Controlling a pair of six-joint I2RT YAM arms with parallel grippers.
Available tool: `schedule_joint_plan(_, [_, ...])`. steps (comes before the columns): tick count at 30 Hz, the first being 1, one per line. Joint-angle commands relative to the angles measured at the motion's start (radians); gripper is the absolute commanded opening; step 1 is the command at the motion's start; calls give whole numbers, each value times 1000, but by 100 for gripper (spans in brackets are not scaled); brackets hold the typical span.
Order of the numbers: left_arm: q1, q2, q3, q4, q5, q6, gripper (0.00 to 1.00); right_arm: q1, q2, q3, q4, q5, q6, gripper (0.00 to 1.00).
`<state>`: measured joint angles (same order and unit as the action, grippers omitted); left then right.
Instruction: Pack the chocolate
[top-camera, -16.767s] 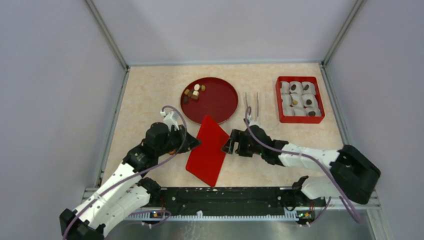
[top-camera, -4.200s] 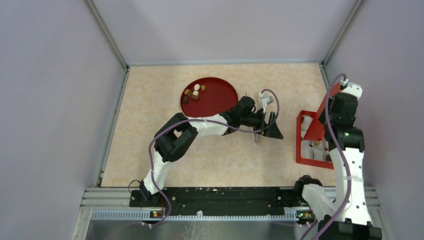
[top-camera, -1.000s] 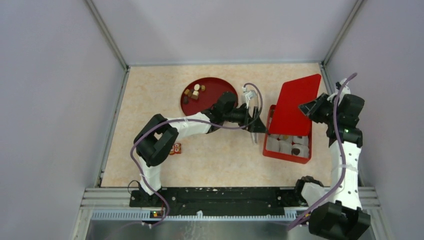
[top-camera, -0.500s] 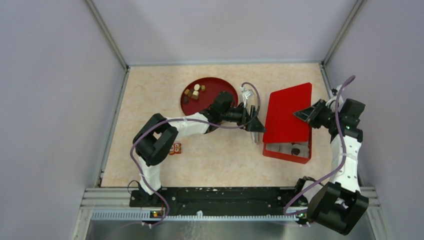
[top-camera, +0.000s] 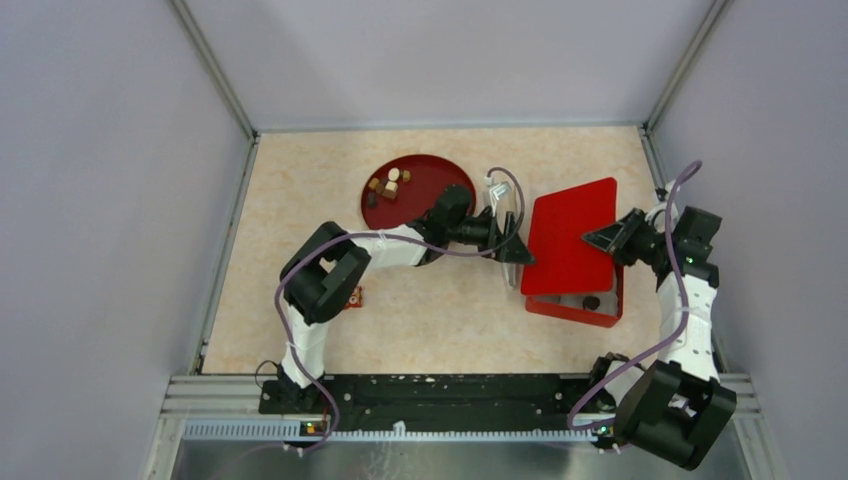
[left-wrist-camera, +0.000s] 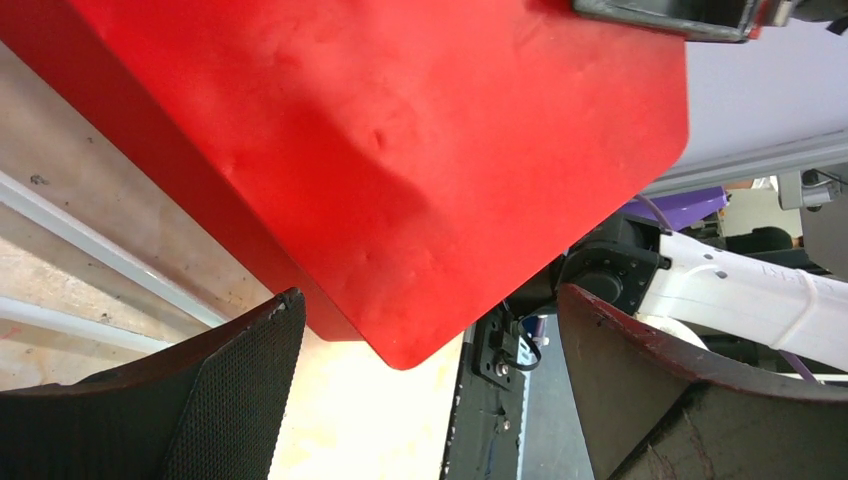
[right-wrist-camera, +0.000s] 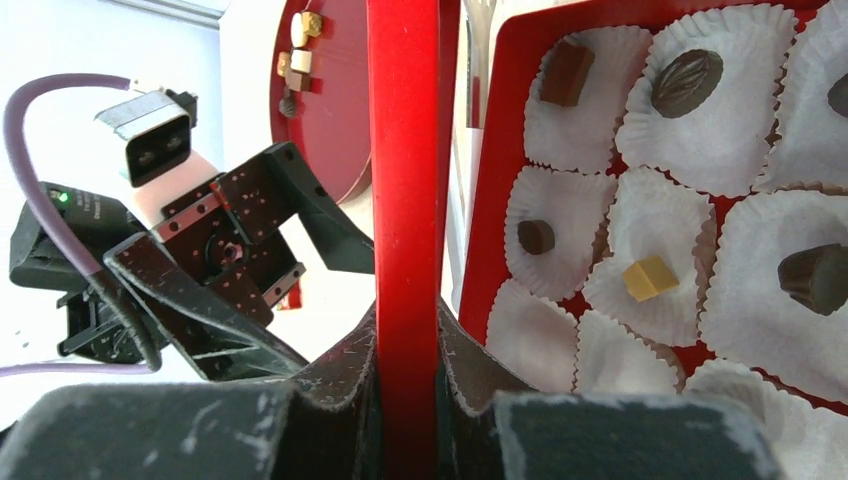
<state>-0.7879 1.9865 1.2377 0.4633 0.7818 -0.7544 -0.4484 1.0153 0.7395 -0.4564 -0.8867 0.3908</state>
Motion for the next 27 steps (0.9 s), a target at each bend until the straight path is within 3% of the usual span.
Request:
schedule_joint_plan(1, [-2,36,51,39,14,-1,98,-9,-18,-4,37,4,-9,0])
schedule_joint_plan(27, [-36,152,143,-22,13,18,98,-17,-7,-14,8,73,-35,0])
